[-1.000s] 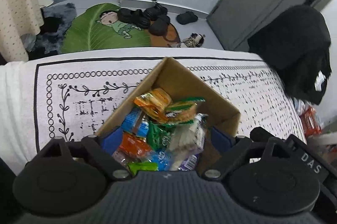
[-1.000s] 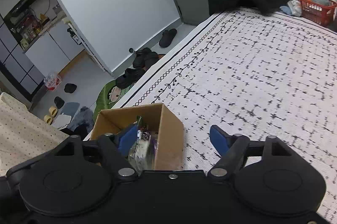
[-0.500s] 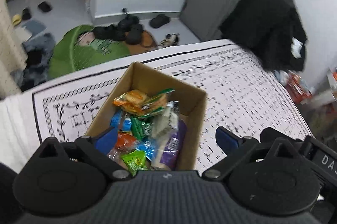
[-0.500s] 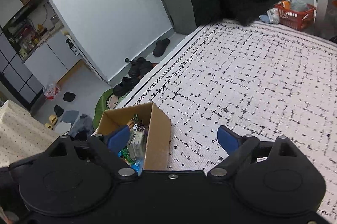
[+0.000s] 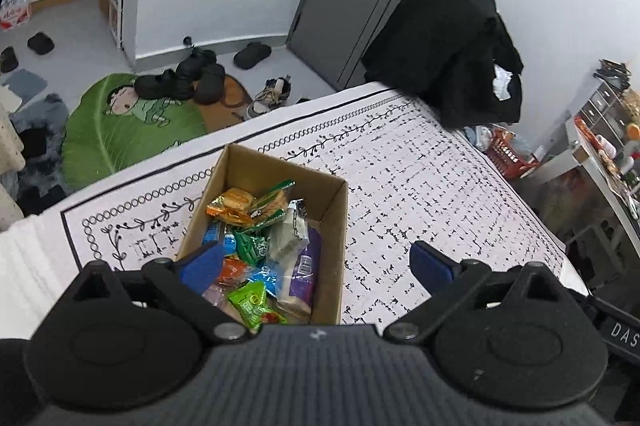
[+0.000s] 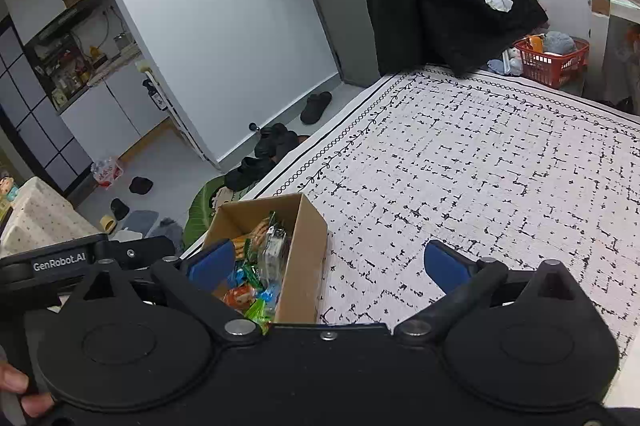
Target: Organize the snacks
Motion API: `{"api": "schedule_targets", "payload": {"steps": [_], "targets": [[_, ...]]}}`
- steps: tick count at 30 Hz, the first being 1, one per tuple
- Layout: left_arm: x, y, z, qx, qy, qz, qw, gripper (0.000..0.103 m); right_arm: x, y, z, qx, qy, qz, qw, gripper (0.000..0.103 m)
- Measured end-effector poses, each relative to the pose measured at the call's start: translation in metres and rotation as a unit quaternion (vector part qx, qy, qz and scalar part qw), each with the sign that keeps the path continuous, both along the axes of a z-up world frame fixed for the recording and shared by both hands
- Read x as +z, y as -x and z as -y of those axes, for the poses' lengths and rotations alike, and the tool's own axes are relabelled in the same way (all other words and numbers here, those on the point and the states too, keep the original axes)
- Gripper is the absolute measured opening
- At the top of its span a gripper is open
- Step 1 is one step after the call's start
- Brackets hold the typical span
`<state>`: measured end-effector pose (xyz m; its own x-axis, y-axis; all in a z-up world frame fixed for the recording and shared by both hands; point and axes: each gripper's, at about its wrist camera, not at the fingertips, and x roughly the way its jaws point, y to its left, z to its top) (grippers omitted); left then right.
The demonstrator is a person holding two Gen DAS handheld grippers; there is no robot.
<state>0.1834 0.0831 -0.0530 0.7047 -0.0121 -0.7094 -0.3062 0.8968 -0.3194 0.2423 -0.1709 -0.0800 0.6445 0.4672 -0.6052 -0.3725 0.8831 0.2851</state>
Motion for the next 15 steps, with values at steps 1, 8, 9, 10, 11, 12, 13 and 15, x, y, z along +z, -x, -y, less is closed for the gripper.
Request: {"api": "schedule_targets", "payload": {"steps": [1,8,9,10,11,12,13,15], "targets": [[0.003,0.003,0.002,-0.005,-0.006,0.002,1.0000,0.099,0.001,0.002,0.003,0.000,-0.001,0.001,1.000,0.102],[0.021,0.024,0.022,-0.043,-0.041,0.010,0.9982,0.099,0.010,0.017,0.023,0.007,-0.016,0.005,1.000,0.102],[0.023,0.028,0.025,-0.047,-0.045,0.010,0.9978,0.099,0.012,0.019,0.027,0.009,-0.017,0.007,1.000,0.103],[0.024,0.031,0.027,-0.050,-0.044,0.011,0.9977,0.099,0.014,0.022,0.029,0.009,-0.015,0.011,1.000,0.103],[0.025,0.033,0.030,-0.052,-0.042,0.010,0.9977,0.099,0.015,0.024,0.032,0.006,-0.011,0.015,1.000,0.103],[0.026,0.036,0.033,-0.055,-0.041,0.010,0.9976,0.099,0.016,0.027,0.035,0.005,-0.009,0.016,1.000,0.103],[0.028,0.038,0.037,-0.059,-0.046,0.011,0.9971,0.099,0.017,0.029,0.037,0.006,-0.009,0.016,1.000,0.103],[0.032,0.042,0.045,-0.066,-0.059,0.013,0.9960,0.100,0.018,0.032,0.044,0.009,-0.010,0.015,1.000,0.103]]}}
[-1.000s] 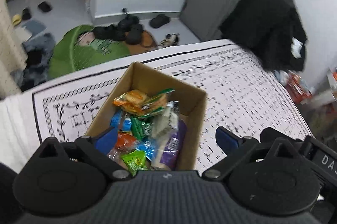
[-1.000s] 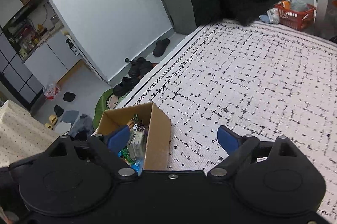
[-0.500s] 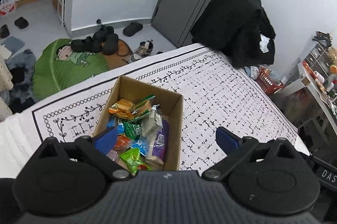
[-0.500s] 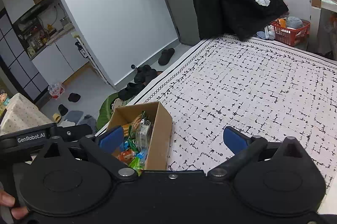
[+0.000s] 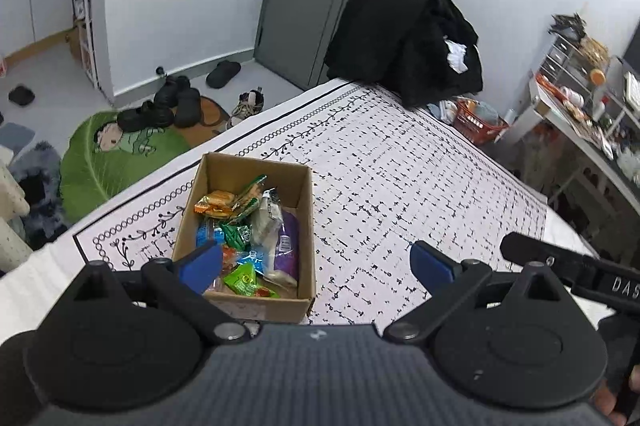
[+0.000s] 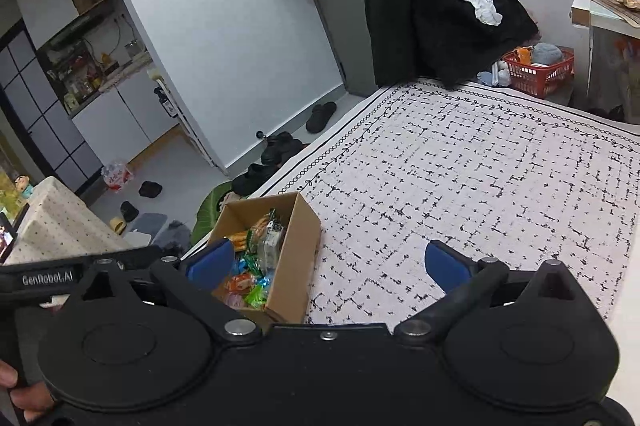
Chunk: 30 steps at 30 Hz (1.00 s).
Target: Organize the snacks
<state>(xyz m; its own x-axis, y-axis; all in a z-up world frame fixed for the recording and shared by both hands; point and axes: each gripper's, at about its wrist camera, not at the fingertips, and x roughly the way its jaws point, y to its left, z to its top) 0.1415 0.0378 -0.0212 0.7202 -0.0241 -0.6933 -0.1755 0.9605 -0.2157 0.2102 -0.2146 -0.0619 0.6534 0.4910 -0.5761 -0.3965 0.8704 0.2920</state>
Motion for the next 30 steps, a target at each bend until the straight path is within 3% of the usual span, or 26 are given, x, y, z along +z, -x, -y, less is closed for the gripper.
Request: {"api": "schedule_targets", "payload": {"steps": [15,30], "targets": [[0.015,0.033,0.022,0.000,-0.024,0.010,0.9997,0.100,0.011,0.025,0.038,0.018,0.010,0.005,1.000,0.103],[0.015,0.050,0.042,-0.019,-0.033,0.012,0.9992,0.100,0.003,0.038,0.036,0.035,0.011,0.000,0.999,0.103]]}}
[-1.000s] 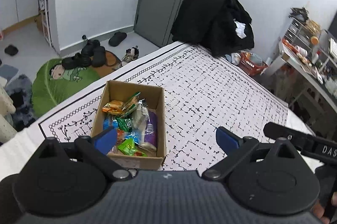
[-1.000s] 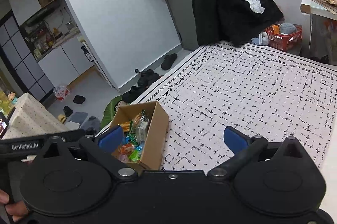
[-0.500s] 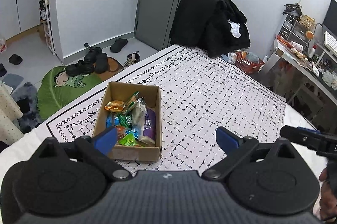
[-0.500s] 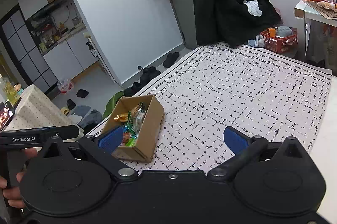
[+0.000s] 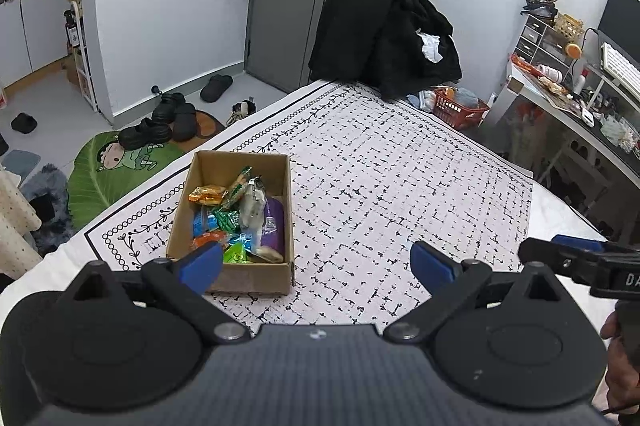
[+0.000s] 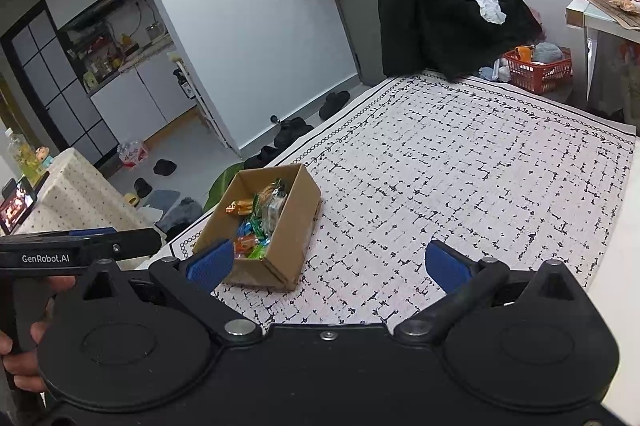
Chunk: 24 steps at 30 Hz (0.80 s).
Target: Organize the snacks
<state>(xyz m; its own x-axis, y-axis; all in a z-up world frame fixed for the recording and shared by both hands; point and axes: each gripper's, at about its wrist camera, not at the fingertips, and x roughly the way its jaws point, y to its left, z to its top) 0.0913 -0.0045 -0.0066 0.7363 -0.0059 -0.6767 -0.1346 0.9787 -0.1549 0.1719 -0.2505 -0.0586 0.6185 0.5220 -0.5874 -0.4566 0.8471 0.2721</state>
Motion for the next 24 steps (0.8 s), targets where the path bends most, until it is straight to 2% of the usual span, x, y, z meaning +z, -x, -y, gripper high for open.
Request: {"api": "schedule_targets", "payload": {"steps": [24], "targets": [[-0.007,0.016,-0.004,0.004,0.002,-0.002,1.0000,0.100,0.005,0.010,-0.012,0.010,0.018,0.010,1.000,0.103]]}}
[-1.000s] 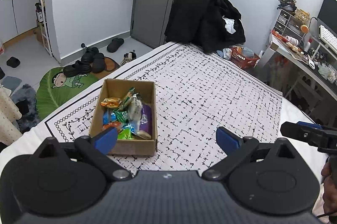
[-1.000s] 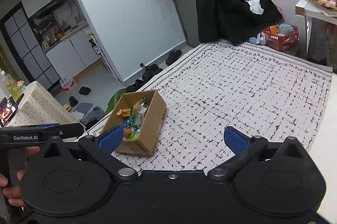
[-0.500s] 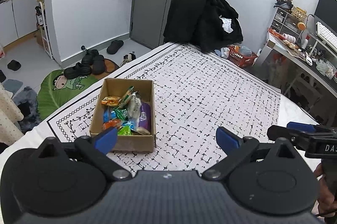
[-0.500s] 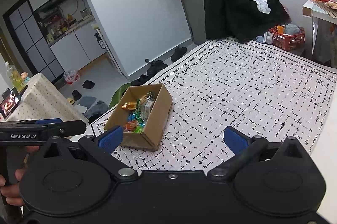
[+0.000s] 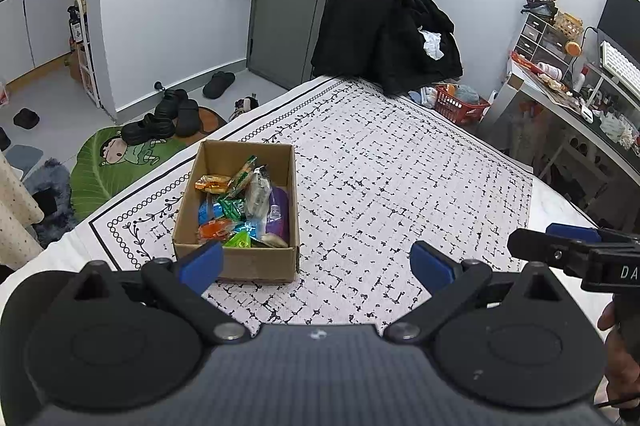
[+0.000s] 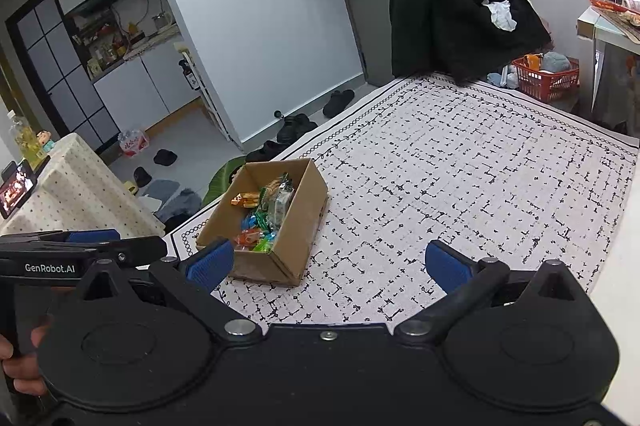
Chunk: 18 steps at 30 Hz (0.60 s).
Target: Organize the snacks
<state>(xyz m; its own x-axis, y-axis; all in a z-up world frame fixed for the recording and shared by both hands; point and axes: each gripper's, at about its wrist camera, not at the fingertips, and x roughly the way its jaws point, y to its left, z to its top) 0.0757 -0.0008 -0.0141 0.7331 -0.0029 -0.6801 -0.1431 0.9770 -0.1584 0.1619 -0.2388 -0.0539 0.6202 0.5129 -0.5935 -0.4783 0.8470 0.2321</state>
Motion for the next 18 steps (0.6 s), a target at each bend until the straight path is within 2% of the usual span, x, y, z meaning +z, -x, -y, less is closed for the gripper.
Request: {"api": "schedule_targets", "payload": {"steps": [18], "targets": [[-0.0042,-0.0006,-0.0023,-0.005,0.003,-0.003,1.0000,0.100,0.0018,0.0019,-0.0069,0.000,0.010,0.006,1.000,0.103]]}}
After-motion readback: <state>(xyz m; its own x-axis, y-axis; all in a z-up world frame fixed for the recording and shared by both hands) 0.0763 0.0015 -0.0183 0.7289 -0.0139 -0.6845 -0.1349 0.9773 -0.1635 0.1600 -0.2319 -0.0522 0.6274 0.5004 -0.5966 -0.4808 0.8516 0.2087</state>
